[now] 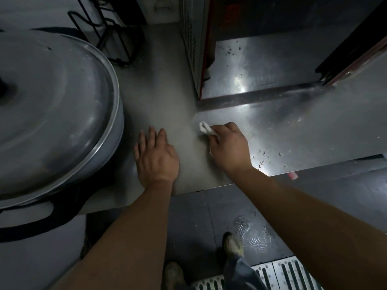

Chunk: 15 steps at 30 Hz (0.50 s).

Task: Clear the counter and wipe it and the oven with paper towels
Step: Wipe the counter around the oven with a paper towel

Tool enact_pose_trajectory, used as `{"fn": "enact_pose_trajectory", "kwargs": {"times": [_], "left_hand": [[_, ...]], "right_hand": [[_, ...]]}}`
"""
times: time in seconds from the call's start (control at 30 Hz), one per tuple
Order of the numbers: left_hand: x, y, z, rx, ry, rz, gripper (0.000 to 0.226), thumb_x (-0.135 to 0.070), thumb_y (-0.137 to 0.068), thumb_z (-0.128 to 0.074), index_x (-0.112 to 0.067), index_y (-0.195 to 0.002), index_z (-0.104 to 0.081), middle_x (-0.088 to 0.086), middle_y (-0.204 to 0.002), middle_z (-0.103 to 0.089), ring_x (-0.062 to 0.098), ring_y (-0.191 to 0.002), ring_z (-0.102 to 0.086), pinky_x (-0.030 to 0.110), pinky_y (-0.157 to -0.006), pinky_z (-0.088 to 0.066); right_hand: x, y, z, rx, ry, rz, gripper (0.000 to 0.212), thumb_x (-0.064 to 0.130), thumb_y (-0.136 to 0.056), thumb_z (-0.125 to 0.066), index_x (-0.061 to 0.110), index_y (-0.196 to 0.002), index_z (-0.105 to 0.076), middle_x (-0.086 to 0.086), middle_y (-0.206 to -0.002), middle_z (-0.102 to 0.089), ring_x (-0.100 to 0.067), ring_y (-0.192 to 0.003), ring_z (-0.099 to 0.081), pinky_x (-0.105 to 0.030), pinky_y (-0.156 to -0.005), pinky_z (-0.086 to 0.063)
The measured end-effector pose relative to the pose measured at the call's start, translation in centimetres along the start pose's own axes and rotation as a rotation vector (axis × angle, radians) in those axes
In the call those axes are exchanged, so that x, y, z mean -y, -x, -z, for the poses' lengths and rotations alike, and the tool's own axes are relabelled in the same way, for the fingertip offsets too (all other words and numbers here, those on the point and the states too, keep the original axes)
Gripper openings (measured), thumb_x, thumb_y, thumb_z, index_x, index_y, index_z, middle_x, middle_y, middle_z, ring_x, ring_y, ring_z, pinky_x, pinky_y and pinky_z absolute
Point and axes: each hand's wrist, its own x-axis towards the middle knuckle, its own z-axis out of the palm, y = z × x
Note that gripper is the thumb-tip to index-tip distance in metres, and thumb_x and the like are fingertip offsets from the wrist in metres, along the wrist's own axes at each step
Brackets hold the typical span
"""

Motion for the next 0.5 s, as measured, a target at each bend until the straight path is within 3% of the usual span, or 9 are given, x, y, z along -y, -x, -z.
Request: {"fn": "enact_pose_trajectory", "kwargs": {"times": [0.1,0.2,0.27,0.37,0.5], "left_hand": [[0.1,0.0,-0.4,-0.061,0.095,0.019,0.055,-0.042,-0.1,-0.028,-0.012,-0.127,-0.065,0.011,-0.144,-0.056,0.03,-0.141,-0.042,0.044,-0.115,-0.028],[0.2,-0.1,-0.8,-0.135,0.191,0.108,0.043,-0.028,-0.099,-0.037,-0.001,-0.118,-0.065,0.021,-0.123,-0.066,0.039,-0.118,-0.057,0.045,-0.102,-0.041],[0.0,0.0,-0.6,-0.177,0.241,0.171,0.031,-0.018,-0.096,-0.039,-0.001,-0.107,-0.063,0.024,-0.109,-0.064,0.041,-0.106,-0.056,0.045,-0.093,-0.042],[-0.3,0.3,-0.2,-0.179,0.244,0.201,0.016,-0.002,-0.09,-0.046,-0.005,-0.101,-0.057,0.021,-0.107,-0.058,0.038,-0.107,-0.05,0.046,-0.093,-0.041],[-0.1,0.2,-0.3,-0.219,0.207,0.149,0.013,-0.004,-0.085,-0.046,-0.006,-0.09,-0.058,0.021,-0.096,-0.059,0.039,-0.098,-0.052,0.049,-0.085,-0.047]], "right_hand": [[1.0,-0.4,-0.5,-0.003,-0.021,0.018,0.026,0.02,-0.092,-0.058,0.021,-0.115,-0.07,-0.001,-0.103,-0.057,-0.023,-0.082,-0.06,-0.025,-0.071,-0.043],[1.1,-0.3,-0.5,0.012,-0.014,0.019,0.026,0.021,-0.093,-0.057,0.022,-0.116,-0.07,-0.001,-0.104,-0.056,-0.023,-0.081,-0.06,-0.027,-0.073,-0.047],[0.7,0.1,-0.4,0.023,-0.01,0.012,0.025,0.022,-0.093,-0.057,0.022,-0.115,-0.07,0.0,-0.103,-0.056,-0.022,-0.081,-0.06,-0.029,-0.075,-0.049],[0.5,0.6,-0.6,0.029,-0.004,0.006,0.025,0.022,-0.093,-0.059,0.022,-0.114,-0.071,-0.001,-0.102,-0.056,-0.023,-0.081,-0.061,-0.029,-0.074,-0.049],[1.6,0.8,-1.2,0.04,-0.013,0.03,0.024,0.02,-0.091,-0.059,0.021,-0.112,-0.071,-0.003,-0.101,-0.056,-0.026,-0.08,-0.06,-0.031,-0.073,-0.048]]}}
